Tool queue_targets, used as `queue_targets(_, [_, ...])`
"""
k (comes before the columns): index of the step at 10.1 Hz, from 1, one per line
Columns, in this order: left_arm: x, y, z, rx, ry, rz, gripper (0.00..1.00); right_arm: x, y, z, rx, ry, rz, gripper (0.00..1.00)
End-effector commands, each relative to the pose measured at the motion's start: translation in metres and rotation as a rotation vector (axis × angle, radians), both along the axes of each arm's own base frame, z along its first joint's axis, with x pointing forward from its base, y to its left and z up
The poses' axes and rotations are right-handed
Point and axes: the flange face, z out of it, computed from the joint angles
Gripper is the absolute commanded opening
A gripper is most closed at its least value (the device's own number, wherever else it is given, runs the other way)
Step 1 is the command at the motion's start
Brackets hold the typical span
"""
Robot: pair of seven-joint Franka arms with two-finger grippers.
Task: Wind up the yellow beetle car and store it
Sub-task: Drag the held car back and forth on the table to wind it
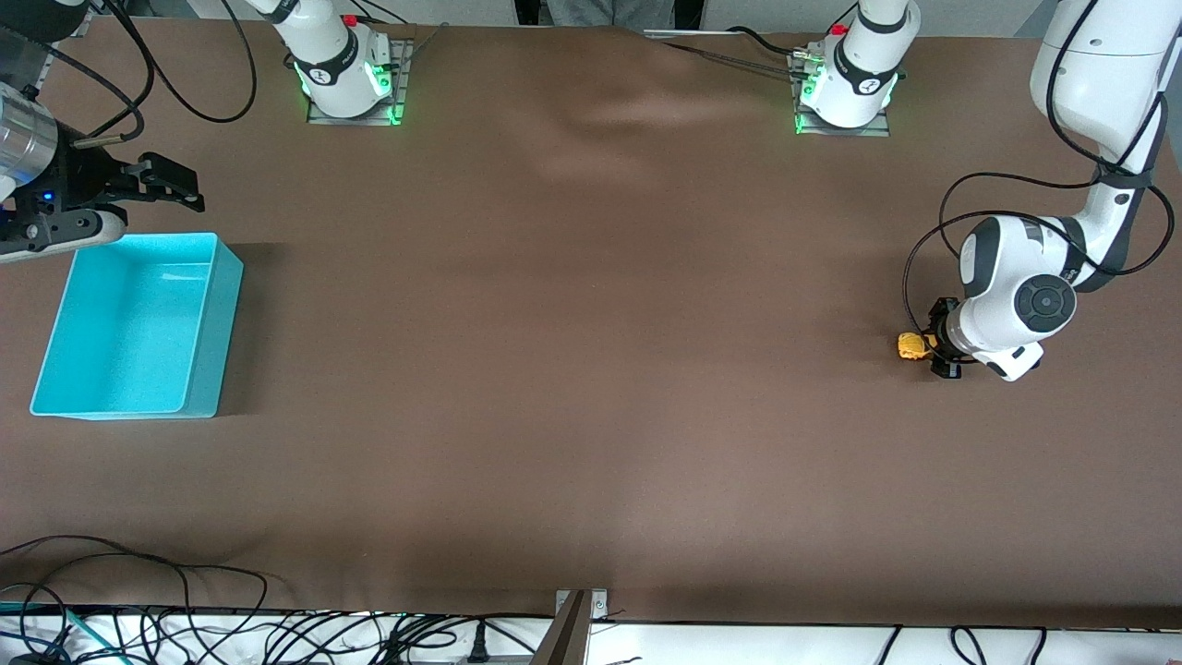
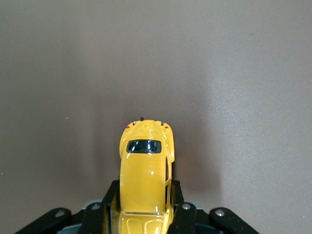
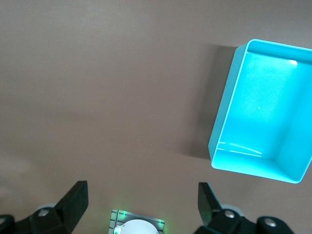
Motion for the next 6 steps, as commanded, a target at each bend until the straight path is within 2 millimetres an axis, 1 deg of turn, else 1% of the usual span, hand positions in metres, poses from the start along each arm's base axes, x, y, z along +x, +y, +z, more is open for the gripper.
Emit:
queue_targets(1, [0.010, 0.007, -0.026, -0.021, -0.004, -0.006, 0.00, 0.001, 0.000, 0.002, -0.002, -0.007, -0.009, 1.00])
queue_targets(2, [0.011, 0.008, -0.024, -0.022, -0.007, -0.004, 0.00, 0.001, 0.000, 0.002, -0.002, -0.007, -0.009, 1.00])
queue_targets(3, [0.011, 0.007, -0.022, -0.021, -0.010, -0.005, 0.00, 0.004, 0.000, -0.002, -0.003, -0.002, -0.009, 1.00])
queue_targets(4, [0.012, 0.007, -0.021, -0.022, -0.012, -0.006, 0.10, 0.006, 0.000, -0.004, -0.003, -0.008, -0.009, 1.00])
queue_targets(5, [0.012, 0.008, -0.018, -0.022, -0.016, -0.005, 0.37, 0.006, 0.000, -0.004, -0.003, -0.007, -0.009, 1.00])
queue_targets(6, [0.013, 0.008, -0.014, -0.020, -0.024, -0.010, 0.50, 0.005, -0.001, -0.004, -0.003, -0.004, -0.012, 1.00])
